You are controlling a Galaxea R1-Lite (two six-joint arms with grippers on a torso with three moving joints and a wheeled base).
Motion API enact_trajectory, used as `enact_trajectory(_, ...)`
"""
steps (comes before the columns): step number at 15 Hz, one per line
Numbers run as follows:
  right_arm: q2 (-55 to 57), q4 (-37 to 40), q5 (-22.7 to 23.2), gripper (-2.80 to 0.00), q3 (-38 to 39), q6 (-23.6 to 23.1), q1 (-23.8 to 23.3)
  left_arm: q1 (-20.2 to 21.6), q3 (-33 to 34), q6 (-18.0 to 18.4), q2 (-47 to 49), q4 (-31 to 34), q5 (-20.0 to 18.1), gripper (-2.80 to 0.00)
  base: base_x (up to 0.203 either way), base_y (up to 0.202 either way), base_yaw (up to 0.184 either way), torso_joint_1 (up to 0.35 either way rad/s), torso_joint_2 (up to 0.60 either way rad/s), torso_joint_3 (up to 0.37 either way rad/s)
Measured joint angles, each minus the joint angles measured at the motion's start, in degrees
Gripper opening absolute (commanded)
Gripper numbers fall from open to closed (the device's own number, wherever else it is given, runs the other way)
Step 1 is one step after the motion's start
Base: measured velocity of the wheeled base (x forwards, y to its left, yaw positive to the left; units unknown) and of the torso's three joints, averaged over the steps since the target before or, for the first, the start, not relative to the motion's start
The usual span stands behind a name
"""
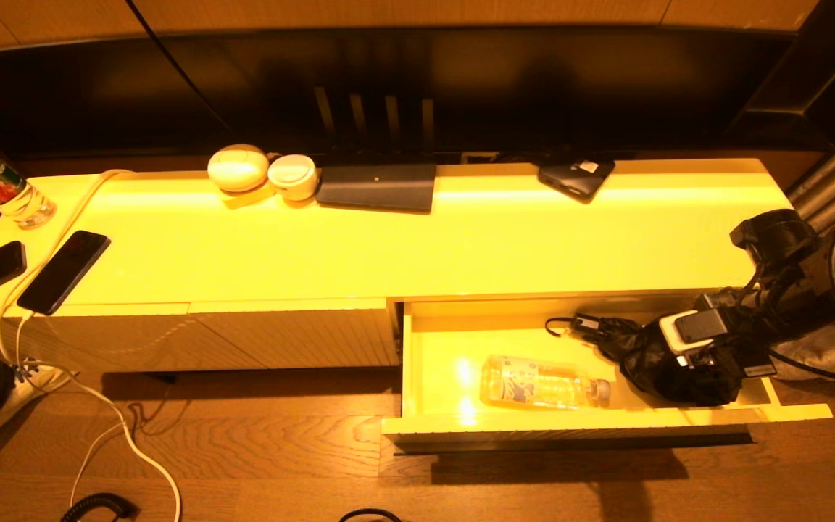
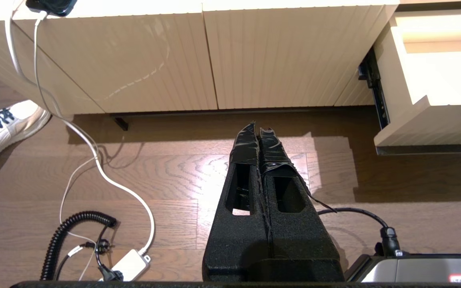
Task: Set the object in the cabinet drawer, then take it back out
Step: Take the umbrella out of the drawer and put it on the table
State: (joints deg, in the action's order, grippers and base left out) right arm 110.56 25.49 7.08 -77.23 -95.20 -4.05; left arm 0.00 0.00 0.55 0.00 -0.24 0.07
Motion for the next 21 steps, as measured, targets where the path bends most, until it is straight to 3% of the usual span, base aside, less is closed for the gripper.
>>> enact_trajectory(9,5.3,1.5,0.0,0.00,-6.2,0.1,0.2,0.0,0.0,0.0,0.0,0.0,0.0,-2.80,0.000,0.000,0.000,0.000,0.00,0.000)
enact_trajectory(21,8.5,2.1,-2.3,0.00,-7.2,0.3,0.2,0.0,0.0,0.0,0.0,0.1,0.0,-2.80,0.000,0.000,0.000,0.000,0.00,0.000)
